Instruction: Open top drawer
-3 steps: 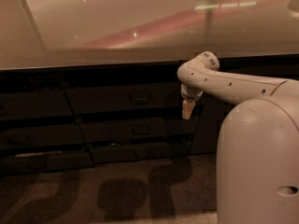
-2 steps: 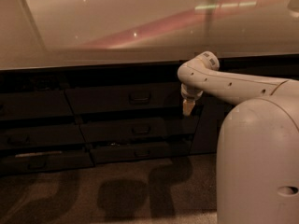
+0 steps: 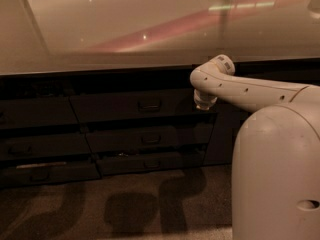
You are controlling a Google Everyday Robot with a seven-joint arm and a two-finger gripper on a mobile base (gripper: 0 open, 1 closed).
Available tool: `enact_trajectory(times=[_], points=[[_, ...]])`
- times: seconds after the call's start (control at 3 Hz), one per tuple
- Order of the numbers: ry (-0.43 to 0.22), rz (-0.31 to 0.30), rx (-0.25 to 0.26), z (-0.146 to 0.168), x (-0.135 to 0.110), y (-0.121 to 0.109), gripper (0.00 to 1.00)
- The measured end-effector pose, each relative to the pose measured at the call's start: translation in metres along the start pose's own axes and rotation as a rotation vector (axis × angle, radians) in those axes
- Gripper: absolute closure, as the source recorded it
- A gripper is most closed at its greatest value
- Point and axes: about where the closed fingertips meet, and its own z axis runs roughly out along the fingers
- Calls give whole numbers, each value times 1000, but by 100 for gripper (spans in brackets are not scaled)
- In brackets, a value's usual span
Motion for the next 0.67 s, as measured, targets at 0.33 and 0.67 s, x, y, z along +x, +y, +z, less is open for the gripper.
enact_trajectory(times=[0.33,0.67], points=[[0,0,0,0,0,0,88],[0,0,0,-7,0,-3,100]])
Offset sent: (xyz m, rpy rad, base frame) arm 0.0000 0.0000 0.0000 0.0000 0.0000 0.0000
